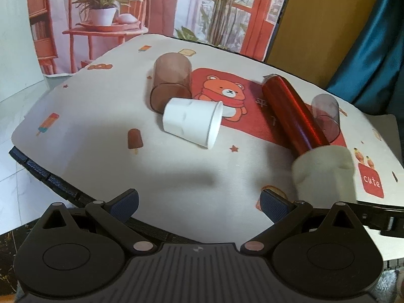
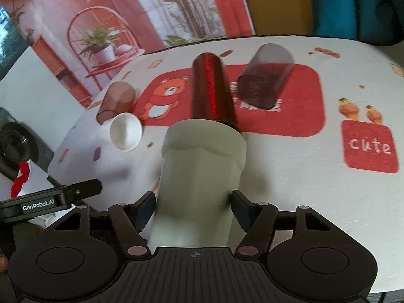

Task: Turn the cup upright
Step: 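Close the right gripper on the white tumbler and lift it, then rotate the held white tumbler upright with the right gripper, opening end up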

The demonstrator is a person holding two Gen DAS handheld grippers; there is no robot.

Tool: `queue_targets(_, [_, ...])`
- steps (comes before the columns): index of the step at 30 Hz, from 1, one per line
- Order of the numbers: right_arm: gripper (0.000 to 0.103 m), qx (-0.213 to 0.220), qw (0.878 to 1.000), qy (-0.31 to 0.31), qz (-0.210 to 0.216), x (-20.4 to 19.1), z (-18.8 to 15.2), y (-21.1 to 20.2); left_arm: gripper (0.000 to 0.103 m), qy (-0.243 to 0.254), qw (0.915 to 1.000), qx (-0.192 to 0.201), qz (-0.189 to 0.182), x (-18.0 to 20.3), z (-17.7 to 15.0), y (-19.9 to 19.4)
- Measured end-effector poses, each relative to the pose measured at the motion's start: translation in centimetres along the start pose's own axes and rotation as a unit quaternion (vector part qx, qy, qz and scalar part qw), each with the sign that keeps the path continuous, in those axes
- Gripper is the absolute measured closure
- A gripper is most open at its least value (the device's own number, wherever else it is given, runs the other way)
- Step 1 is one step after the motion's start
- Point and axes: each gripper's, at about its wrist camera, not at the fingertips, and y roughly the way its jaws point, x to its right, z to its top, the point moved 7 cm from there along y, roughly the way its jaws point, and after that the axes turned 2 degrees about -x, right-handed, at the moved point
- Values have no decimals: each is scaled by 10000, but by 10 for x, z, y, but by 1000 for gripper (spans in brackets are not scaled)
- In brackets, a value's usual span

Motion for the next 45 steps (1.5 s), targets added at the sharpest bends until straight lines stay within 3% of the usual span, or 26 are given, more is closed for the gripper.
queue_targets(8, [43, -124, 9991, -159, 369, -23, 6, 6, 1, -192, 9989, -147, -391, 1, 0, 1])
queue_targets(11, [42, -249, 9984, -352, 376, -29, 3, 8, 2, -350, 9961, -309, -750, 3, 6, 5])
queue_targets(16, [37, -334, 9973, -519, 406, -36, 5, 15, 2, 7, 9908, -493, -1263, 25, 13, 13])
queue_targets(20, [33, -427, 9953, -775, 400, -42, 10, 24, 2, -265, 9821, -712, -1721, 30, 19, 22])
queue_targets(25, [29, -428, 9947, -859, 362, -45, 17, 33, 2, -215, 9845, -719, -1586, 36, 28, 33])
queue_targets(37, [23, -416, 9942, -864, 484, -42, 24, 47, 2, -432, 9729, -1207, -1925, 58, 29, 62])
queue_targets(40, [26, -342, 9947, -843, 485, -44, 23, 46, 10, -456, 9689, -1232, -2098, 63, 29, 66])
queue_targets(45, [29, -28, 9918, -1147, 559, -58, 22, 36, 9, -312, 9763, -1048, -1866, 64, 30, 58])
